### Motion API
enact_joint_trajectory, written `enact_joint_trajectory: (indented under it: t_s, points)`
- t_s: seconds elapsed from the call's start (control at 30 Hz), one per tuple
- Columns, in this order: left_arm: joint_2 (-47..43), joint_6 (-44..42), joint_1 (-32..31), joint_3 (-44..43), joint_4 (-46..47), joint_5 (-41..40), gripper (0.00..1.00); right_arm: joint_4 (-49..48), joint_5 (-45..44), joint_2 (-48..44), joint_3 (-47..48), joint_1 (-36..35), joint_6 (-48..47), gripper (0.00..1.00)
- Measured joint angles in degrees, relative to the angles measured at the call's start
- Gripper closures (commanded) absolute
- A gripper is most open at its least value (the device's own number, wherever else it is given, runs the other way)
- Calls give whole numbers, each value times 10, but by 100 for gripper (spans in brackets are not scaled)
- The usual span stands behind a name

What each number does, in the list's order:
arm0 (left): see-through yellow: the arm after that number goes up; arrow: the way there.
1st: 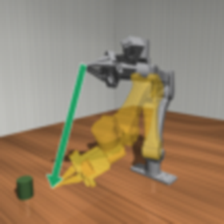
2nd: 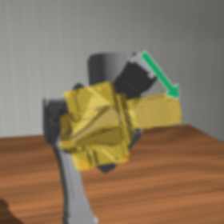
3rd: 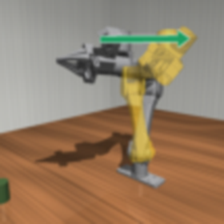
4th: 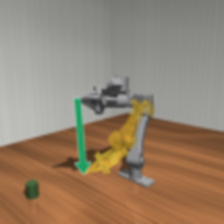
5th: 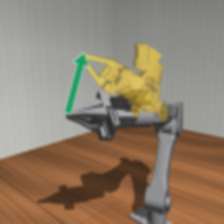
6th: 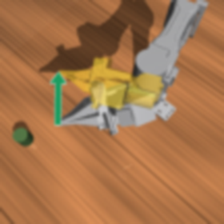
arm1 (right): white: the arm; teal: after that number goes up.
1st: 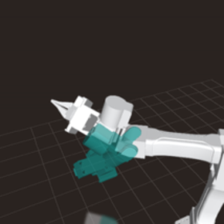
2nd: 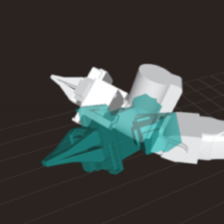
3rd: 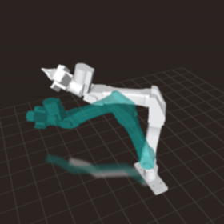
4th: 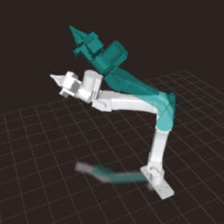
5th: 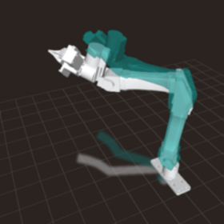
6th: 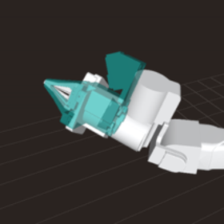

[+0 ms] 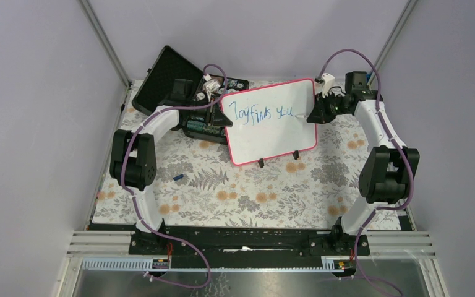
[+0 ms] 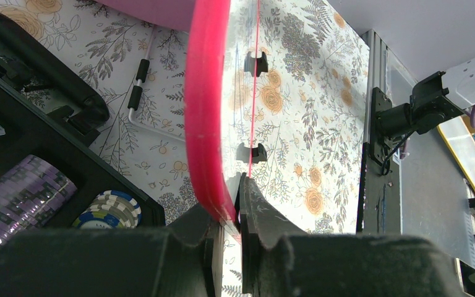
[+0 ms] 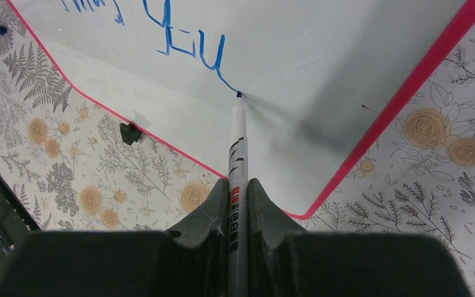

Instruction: Write a sentence on the whiteboard

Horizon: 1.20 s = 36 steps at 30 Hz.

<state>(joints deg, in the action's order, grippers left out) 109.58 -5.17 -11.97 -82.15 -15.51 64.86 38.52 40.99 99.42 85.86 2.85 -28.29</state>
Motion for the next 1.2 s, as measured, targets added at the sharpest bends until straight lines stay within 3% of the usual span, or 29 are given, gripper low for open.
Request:
enact_joint_trajectory:
  t_s: [0.1, 0.5, 0.87, 1.2]
  points:
    - [0, 0, 0, 0, 0, 0, 100, 3, 3, -2, 2, 3, 0, 100]
    - [1, -31, -4, 2, -12, -43, 64, 16, 62, -42, 25, 3, 7, 100]
    - [0, -40, -12, 8, -19, -68, 54, 14, 67, -56, 15, -34, 27, 100]
    - [-22, -21, 2, 84, 13, -72, 49, -7, 81, -75, -13, -96, 49, 100]
